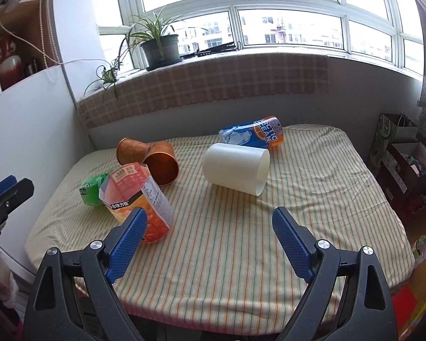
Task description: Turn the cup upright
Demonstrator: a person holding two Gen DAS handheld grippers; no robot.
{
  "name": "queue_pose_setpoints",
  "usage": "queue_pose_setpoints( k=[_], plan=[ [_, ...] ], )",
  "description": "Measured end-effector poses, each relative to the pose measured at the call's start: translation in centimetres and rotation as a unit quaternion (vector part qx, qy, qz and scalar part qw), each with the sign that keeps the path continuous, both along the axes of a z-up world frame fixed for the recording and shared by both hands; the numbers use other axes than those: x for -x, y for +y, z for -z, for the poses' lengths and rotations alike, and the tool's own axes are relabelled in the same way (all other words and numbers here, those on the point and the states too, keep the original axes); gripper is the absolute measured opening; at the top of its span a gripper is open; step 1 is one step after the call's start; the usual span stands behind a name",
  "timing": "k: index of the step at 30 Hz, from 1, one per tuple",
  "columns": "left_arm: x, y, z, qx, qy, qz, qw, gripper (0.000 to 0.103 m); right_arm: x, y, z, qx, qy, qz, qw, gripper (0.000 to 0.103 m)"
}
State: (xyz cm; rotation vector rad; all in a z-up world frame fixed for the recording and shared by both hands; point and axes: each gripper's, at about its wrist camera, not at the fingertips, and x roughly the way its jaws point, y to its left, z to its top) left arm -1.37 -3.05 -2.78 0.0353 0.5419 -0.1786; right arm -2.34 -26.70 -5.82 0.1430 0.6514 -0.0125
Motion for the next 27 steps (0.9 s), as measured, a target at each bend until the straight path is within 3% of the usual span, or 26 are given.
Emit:
queue_pose_setpoints(
  k=[27],
  plan=[
    [0.04,0.36,0.22,-0.009,-0.009,-0.005,0.9999,0.103,-0.35,-0.66,0.8,-0.016,0.017,0.007,1.0,0.09]
  ],
)
